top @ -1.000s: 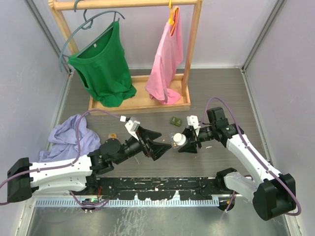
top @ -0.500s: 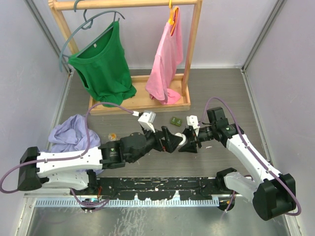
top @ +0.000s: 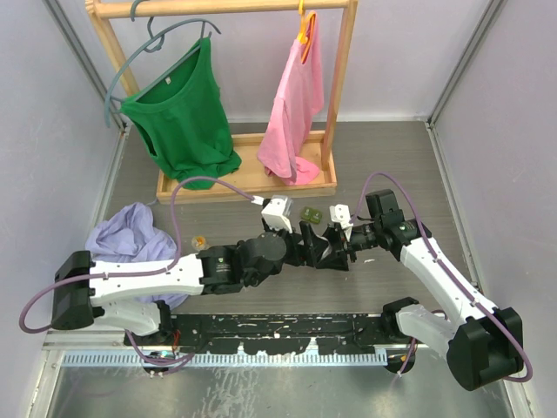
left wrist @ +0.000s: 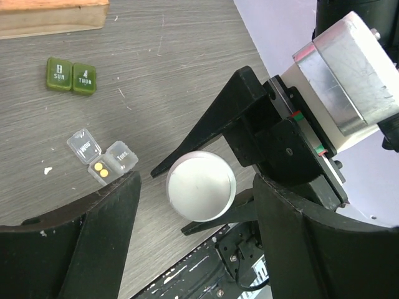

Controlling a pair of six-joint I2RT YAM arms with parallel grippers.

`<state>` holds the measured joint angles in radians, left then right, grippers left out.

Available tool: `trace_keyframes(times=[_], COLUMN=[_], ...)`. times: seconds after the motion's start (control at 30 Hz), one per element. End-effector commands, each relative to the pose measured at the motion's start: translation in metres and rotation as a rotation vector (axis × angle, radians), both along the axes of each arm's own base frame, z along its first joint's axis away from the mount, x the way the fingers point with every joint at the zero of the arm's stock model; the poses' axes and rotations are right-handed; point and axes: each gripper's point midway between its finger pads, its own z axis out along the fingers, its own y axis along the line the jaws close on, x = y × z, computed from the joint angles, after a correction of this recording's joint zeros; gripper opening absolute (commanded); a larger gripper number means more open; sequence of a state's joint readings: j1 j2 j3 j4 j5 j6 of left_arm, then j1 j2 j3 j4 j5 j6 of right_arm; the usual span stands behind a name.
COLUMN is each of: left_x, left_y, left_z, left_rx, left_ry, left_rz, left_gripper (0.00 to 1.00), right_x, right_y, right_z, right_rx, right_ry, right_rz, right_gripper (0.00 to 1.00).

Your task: Sort the pills into containers

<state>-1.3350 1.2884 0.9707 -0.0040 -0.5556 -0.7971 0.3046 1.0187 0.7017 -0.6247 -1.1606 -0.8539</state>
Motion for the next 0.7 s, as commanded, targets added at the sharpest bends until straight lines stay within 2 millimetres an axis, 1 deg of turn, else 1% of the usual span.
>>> trace_keyframes(times=[0.0, 0.07, 0.4, 0.53, 0.57, 0.67], left_x=[0.006, 0.006, 0.002, -0.004, -0.006, -0.013], left_y=[-0.006, -0.007, -0.011, -0.016, -0.018, -0.022], left_z=[0.017, 0.016, 0.014, 0.012, 0.015, 0.013], left_rx=[-0.03, -0.026, -0.017, -0.033, -0.053, -0.082], left_ry=[-0.015, -0.012, -0.01, -0.019, -0.025, -0.055], left_rz=[0.033, 0.03, -0.003, -0.052, -0.072, -0.145], left_gripper=[0.72, 0.69, 0.41, 0.3, 0.28, 0.2], right_x=[0.009, 0.009, 0.009, 0.008, 0.008, 0.007], right_y=[0.004, 0.004, 0.004, 0.004, 0.004, 0.005], right_z=[0.022, 0.022, 0.022, 0.022, 0.022, 0.023], right_rx=[0.037, 0.037, 0.037, 0.039, 0.04, 0.045], right_ry=[-0.077, -0.076, -0.077, -0.076, -0.075, -0.072], right_rz=[0.006, 0.006, 0.006, 0.008, 0.008, 0.012], right_gripper=[0.15, 0.15, 0.15, 0.15, 0.15, 0.15])
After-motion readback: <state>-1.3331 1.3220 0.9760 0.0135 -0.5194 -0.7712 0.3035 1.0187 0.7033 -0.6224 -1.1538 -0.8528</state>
